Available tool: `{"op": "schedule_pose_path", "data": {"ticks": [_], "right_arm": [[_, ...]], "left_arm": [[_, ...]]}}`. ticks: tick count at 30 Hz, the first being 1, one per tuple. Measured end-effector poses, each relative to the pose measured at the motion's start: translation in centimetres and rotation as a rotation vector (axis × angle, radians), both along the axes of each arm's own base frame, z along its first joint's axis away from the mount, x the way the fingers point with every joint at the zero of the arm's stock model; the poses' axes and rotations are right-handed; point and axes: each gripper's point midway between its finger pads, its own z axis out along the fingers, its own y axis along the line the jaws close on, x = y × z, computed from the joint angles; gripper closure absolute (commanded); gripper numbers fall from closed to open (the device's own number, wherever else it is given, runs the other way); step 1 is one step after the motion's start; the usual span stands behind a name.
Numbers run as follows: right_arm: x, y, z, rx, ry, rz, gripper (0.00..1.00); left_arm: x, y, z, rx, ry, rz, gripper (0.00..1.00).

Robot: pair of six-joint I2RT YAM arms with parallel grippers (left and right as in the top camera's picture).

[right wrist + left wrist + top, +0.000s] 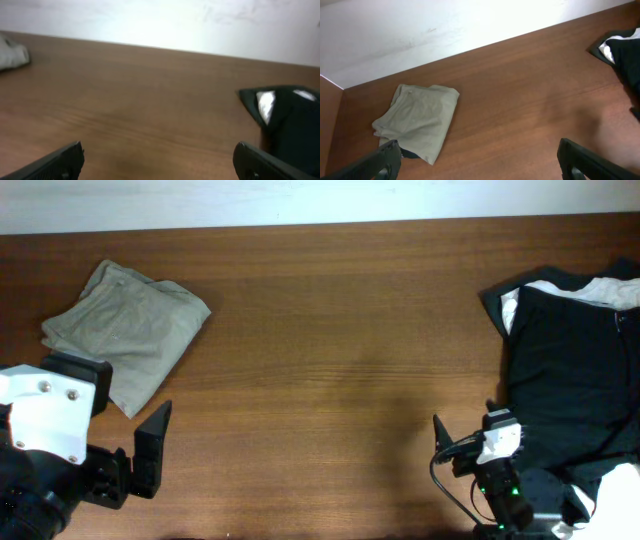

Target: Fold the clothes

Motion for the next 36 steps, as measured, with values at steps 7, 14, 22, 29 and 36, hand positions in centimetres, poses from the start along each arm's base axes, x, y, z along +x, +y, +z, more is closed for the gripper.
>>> {"op": "schedule_pose_path", "data": {"ticks": [7, 14, 22, 29, 36], "right_arm": [[0.5, 0.1, 0.2, -0.002, -0.048, 0.009, 0.01], [0.5, 0.1, 0.2, -0.003, -0.048, 0.009, 0.01], [0.5, 0.1, 0.2, -0.002, -0.048, 0.009, 0.01], [0.5, 0.1, 0.3, -0.002, -0.052, 0.009, 0.01], [0.5, 0.1, 0.4, -0.003, -0.057, 0.010, 0.01]], "left_arm": [[0.0, 0.0, 0.0, 0.000, 0.000, 0.000, 0.01], [0.0, 0.0, 0.0, 0.000, 0.000, 0.000, 0.01], [0.0, -0.1, 0.0, -0.003, 0.000, -0.005, 0.01], [10.6, 0.2, -1.9, 0.016, -0.173, 0.029, 0.01], [10.7, 0.3, -13.9, 0.005, -0.425, 0.037, 0.01]]}}
